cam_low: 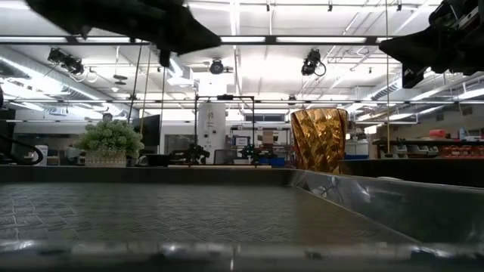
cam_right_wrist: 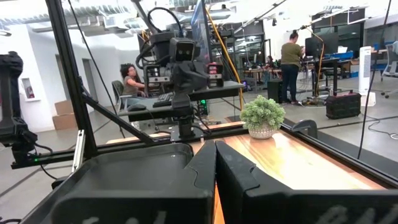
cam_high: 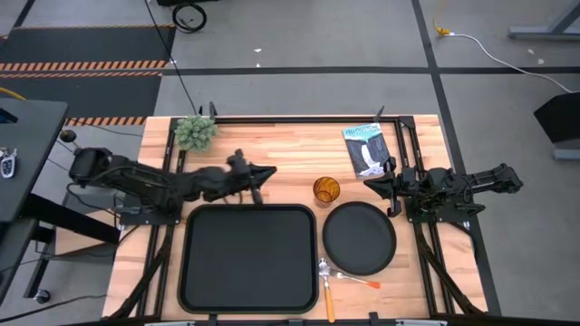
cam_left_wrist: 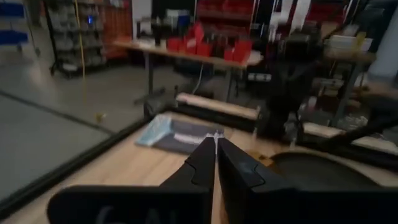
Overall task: Pick and place plate/cup/fork/spoon on tray
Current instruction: Put the yellow glass on the black tray
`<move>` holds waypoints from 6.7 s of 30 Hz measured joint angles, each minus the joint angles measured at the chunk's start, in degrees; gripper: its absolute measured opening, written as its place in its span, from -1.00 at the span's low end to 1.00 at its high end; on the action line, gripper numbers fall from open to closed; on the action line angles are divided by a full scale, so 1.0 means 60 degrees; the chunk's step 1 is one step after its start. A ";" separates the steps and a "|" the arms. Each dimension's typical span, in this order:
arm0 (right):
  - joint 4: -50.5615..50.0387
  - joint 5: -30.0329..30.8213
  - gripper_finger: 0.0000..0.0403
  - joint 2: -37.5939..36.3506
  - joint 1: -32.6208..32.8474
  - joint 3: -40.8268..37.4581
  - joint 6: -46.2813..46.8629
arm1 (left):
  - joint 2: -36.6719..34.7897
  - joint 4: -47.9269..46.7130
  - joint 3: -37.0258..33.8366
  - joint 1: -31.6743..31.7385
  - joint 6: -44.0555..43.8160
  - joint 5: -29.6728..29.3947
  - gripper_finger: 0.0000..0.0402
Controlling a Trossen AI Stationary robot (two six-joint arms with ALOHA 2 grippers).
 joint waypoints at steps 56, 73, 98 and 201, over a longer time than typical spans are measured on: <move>0.0157 0.0004 -0.92 0.0000 0.0001 0.0000 0.0000 | 0.6869 -1.0924 1.1018 0.0684 0.2847 0.4925 -0.16; 0.0400 0.0004 -0.92 0.0047 -0.0002 0.0000 0.0000 | 0.7757 -1.0862 1.1011 0.0629 0.3768 0.4866 -0.16; 0.0441 0.0004 -0.92 0.0062 0.0001 0.0000 0.0000 | 0.7962 -1.1485 1.1007 0.0611 0.4552 0.4124 -0.34; 0.0504 0.0004 -0.92 0.0084 -0.0002 0.0000 0.0000 | 0.8392 -1.5090 1.2894 -0.2188 -0.1260 0.2193 -0.84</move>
